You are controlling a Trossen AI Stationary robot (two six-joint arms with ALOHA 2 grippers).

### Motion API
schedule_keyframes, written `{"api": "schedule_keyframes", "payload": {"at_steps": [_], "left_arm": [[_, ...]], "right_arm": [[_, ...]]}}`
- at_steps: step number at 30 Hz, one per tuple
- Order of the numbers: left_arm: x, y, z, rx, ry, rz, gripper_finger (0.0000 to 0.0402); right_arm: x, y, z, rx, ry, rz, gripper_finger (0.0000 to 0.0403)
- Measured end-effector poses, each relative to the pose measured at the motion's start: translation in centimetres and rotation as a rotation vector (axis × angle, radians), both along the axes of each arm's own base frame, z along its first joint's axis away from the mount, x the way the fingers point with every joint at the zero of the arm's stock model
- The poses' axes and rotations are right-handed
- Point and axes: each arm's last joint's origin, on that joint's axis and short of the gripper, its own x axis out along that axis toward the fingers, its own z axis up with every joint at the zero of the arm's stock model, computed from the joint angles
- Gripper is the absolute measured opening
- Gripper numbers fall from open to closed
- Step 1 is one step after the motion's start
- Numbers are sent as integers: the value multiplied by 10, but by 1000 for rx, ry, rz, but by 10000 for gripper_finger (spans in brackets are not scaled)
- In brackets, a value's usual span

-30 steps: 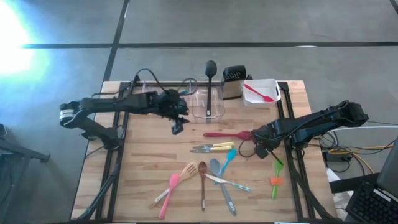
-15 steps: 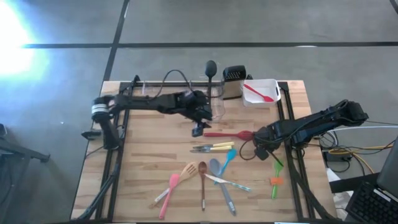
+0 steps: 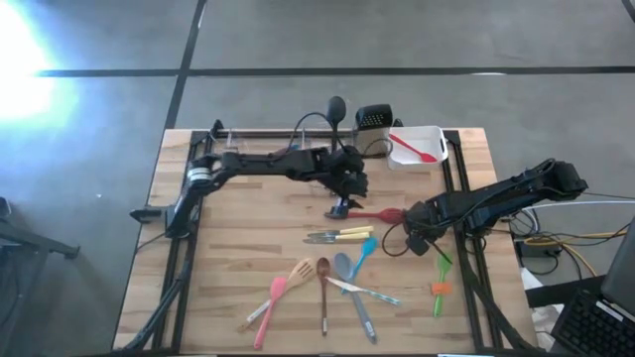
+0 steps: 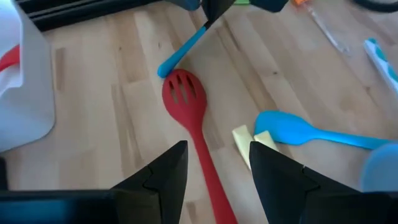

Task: Pick & Place Kitchen Items
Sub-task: Put the blue knife into the left transparent bin

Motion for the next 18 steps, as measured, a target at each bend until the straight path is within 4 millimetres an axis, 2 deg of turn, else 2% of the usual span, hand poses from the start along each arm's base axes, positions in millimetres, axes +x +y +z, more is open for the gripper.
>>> {"api": "schedule_keyframes", "payload": {"at_steps": [4, 18], "left_arm": [[5, 2, -6, 14, 10, -11, 177], [9, 2, -4, 52, -56, -34, 177]], "right_arm": [[2, 1, 3, -12, -16, 29, 8], [8, 13, 13, -31, -65, 67, 8]]}}
